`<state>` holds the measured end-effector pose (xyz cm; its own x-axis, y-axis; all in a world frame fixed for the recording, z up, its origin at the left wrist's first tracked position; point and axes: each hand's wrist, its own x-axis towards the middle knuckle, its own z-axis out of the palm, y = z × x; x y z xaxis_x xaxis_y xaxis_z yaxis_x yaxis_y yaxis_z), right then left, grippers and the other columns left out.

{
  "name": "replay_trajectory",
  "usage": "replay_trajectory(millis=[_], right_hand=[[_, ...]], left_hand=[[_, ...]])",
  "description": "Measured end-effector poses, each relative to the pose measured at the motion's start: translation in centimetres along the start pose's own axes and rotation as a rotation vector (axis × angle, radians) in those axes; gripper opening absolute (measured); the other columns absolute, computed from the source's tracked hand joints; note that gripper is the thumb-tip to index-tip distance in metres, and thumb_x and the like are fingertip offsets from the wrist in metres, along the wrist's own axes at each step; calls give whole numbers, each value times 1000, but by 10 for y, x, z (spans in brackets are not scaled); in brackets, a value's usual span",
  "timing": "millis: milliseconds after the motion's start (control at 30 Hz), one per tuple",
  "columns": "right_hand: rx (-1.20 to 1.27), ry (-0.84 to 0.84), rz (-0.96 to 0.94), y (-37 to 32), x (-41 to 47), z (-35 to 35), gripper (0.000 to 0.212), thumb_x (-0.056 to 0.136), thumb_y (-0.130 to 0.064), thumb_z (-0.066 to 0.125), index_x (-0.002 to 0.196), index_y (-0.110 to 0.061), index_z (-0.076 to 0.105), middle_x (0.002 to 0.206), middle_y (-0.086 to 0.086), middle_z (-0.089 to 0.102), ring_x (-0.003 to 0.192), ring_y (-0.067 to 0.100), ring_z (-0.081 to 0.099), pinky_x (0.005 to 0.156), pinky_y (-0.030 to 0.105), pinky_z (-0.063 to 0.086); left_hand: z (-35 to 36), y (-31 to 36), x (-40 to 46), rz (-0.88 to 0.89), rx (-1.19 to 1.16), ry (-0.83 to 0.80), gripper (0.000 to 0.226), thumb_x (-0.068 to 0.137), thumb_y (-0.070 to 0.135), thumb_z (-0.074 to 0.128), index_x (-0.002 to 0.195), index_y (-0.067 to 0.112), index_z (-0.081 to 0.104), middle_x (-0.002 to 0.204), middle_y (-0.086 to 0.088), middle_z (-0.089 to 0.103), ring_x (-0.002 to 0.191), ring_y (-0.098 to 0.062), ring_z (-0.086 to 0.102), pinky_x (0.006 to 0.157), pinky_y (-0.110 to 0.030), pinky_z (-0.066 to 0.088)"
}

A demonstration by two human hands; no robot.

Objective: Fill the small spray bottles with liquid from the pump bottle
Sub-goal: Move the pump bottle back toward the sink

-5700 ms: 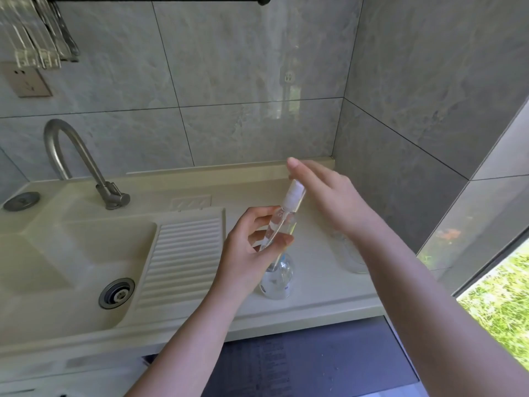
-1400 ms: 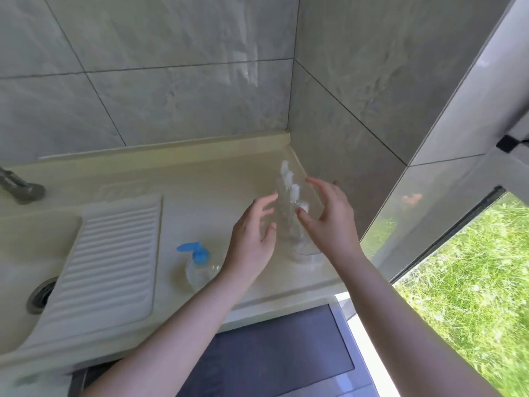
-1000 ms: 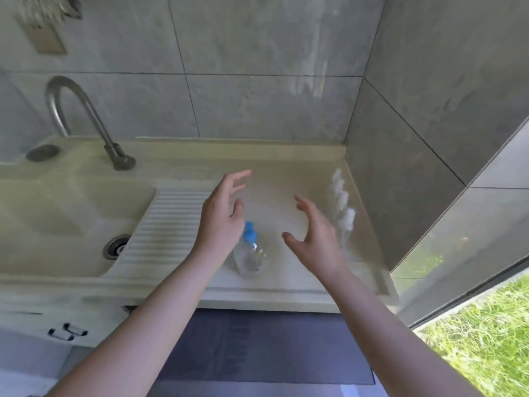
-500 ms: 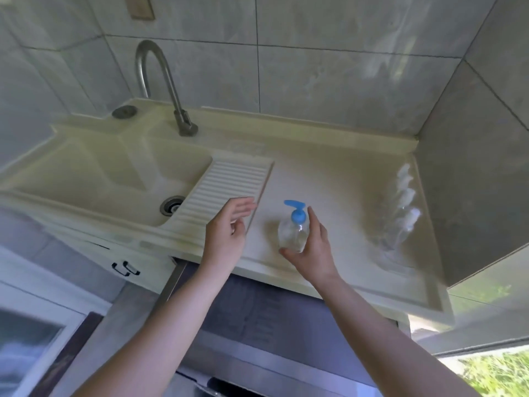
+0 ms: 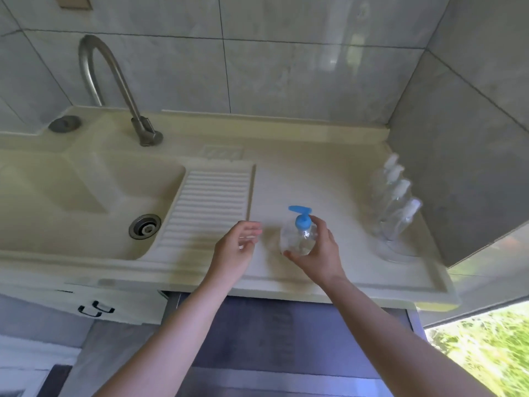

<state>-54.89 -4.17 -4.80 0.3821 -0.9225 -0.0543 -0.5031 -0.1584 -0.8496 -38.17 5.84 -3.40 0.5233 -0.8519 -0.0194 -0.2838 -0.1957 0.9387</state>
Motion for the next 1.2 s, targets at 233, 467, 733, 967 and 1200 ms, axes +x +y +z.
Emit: replay_trajectory(millis=[233,467,733,967,1200], right_hand=[[39,18,51,-52,14,23,82,73,-33,86,138,-30,37,126,-9,53,119,13,54,97,28,44],[146,-95,72,-116,52,65,84,73,-29,86,136,-41,32,128,-10,52,115,8,58,94,32,53],[118,-222,12,-165,103,123,78,73,-21,87,134,-31,39,130,-11,54,113,6,60,93,30,54],[-84,-158,-76,-187,171,171,94,40,-69,90,122,-48,51,122,-1,51,110,11,58,97,37,54],[-95,-254,-55,-218,244,200,98,59,-38,95,139,-33,39,124,-7,57,117,11,54,101,29,43]], left_hand=[[-43,-9,47,-16,71,-262,38,91,9,64,124,27,58,123,15,60,98,-1,63,79,-12,46],[-105,-21,101,-91,-189,-307,48,95,1,57,132,31,51,134,-1,59,107,-11,64,94,-29,52],[-167,-39,140,-116,-327,-264,47,94,10,64,132,36,54,131,4,61,106,-7,68,103,-31,49],[-191,-49,180,-72,-347,-215,41,96,8,63,133,22,55,128,10,60,92,17,62,73,-3,46],[-210,-73,251,-98,-378,-8,43,87,5,73,124,22,60,122,12,63,95,8,66,75,-7,47]])
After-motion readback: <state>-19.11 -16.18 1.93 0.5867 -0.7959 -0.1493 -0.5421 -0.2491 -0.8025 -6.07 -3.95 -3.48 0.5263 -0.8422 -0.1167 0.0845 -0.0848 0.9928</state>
